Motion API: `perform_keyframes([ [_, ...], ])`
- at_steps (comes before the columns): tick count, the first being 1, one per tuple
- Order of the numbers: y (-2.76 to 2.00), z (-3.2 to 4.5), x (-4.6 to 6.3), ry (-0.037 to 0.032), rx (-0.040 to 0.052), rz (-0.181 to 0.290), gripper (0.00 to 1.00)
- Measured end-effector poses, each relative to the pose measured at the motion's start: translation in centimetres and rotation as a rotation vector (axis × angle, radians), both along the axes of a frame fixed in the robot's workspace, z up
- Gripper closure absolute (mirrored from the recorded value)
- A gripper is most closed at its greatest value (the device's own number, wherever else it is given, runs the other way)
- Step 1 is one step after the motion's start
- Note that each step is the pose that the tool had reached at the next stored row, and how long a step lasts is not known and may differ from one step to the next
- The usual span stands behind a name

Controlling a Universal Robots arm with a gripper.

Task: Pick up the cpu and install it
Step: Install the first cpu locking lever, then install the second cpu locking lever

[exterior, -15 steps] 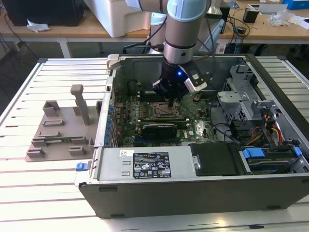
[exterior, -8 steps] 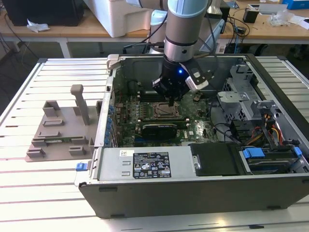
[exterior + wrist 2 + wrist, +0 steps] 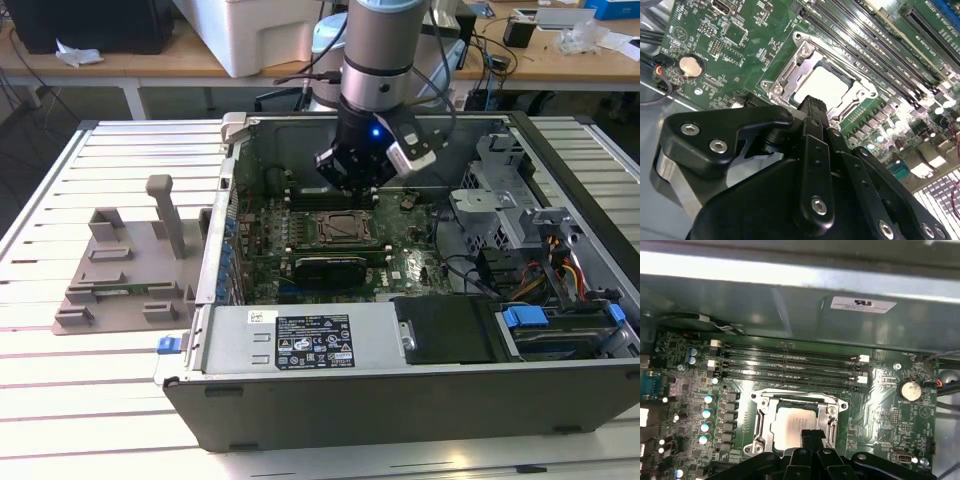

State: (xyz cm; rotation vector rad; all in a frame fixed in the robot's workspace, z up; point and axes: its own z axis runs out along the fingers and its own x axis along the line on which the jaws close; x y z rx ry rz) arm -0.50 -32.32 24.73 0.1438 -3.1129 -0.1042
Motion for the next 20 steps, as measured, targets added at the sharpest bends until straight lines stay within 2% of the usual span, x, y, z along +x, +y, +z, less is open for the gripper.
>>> perform_keyframes([
  [3,0.01,0.26,0.00,-0.0002,0.0004,0.000,0.89],
  [14,0.00,0.28,0.00,0.0000,-0.0001,0.000,0.89],
  [20,-0.43,0.28,0.00,0.0000,-0.0001,0.000,0.89],
])
